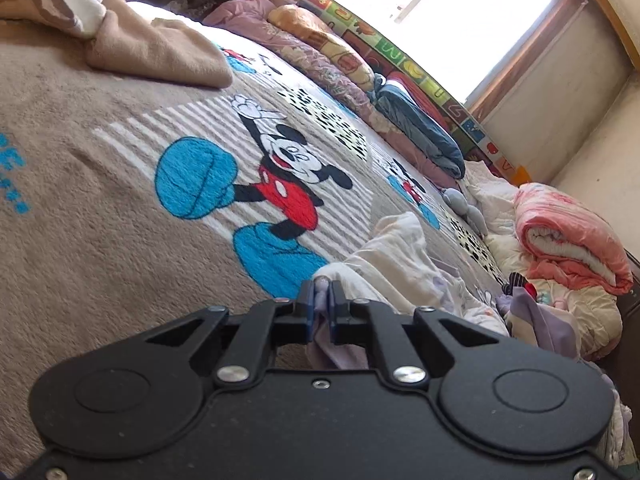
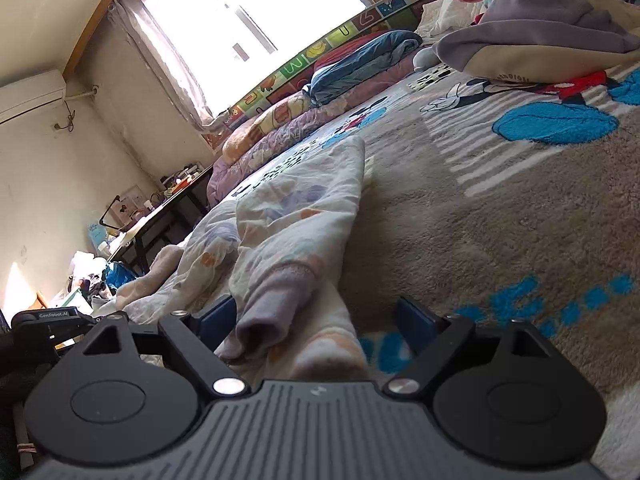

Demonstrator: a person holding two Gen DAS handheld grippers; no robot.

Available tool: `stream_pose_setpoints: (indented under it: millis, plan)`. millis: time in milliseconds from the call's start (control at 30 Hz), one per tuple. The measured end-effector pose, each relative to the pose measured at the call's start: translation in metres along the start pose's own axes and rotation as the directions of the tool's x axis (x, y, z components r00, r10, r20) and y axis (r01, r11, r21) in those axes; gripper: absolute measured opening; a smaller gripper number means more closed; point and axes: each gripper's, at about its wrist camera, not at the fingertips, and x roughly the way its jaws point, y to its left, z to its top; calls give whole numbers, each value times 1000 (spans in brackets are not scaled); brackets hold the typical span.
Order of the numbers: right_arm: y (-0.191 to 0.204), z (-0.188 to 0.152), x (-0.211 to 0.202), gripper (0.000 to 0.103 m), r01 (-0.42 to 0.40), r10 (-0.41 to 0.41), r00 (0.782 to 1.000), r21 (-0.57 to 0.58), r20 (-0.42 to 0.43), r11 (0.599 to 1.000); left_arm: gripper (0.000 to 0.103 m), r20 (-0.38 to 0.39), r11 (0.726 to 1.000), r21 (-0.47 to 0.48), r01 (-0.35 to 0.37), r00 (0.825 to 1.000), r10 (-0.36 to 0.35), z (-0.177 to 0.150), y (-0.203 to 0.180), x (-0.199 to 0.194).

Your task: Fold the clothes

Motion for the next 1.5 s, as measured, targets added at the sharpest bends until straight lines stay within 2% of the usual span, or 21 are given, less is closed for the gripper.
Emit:
stream_pose_setpoints:
  millis: [200, 267, 333, 367, 400, 533, 633, 733, 800, 867, 1000, 1133, 1267, 1367, 1500]
  plan:
    - [-3, 0, -1, 87, -21, 21, 1000, 12, 10, 1000, 4, 13, 980, -152, -127, 991, 131, 15, 46, 6]
    - [-4, 0, -1, 87, -25, 25, 1000, 13, 12, 1000, 7, 5, 971, -199, -136, 990, 140, 14, 51, 6]
    - [-4, 0, -1, 87, -30, 29, 999, 16, 14, 999, 23, 9, 960, -240, -145, 988, 152, 13, 50, -2]
    - [-4, -1, -1, 87, -33, 33, 999, 18, 16, 999, 28, 10, 954, -264, -145, 988, 153, 12, 49, -6]
    - [-4, -1, -2, 87, -37, 36, 999, 20, 18, 999, 32, 10, 945, -299, -130, 990, 139, 8, 48, -12]
    - [-7, -1, -3, 88, -51, 50, 998, 27, 22, 998, 33, 8, 906, -420, -48, 998, 56, -13, 40, -36]
    - [-6, -1, -3, 88, -52, 51, 998, 26, 22, 998, 33, -32, 881, -472, 6, 999, -24, -33, 30, -35]
    - [-6, -1, -2, 88, -50, 50, 999, 24, 20, 998, 33, -65, 880, -474, 27, 996, -65, -47, 20, -24]
    - [-6, -1, -3, 88, -51, 50, 999, 24, 19, 998, 33, -60, 880, -473, 41, 995, -79, -49, 19, -18]
    - [-6, -1, -3, 88, -52, 52, 998, 24, 19, 998, 33, -42, 865, -499, 49, 996, -81, -47, 24, -13]
    - [-5, -1, -3, 89, -55, 55, 998, 24, 20, 998, 35, 21, 840, -540, 57, 998, -54, -36, 40, -10]
    - [-5, -2, -4, 89, -57, 57, 998, 22, 19, 998, 35, 85, 844, -533, 52, 996, -7, -16, 51, -8]
    - [-5, -2, -3, 89, -59, 59, 998, 21, 18, 998, 35, 124, 822, -568, 37, 991, 42, 6, 71, -9]
    - [-5, -2, -3, 90, -60, 60, 998, 19, 17, 998, 34, 112, 808, -588, 32, 993, 43, 16, 79, -5]
    - [-4, -3, -3, 90, -62, 61, 998, 17, 16, 998, 38, 54, 789, -614, 20, 998, 16, 1, 65, -16]
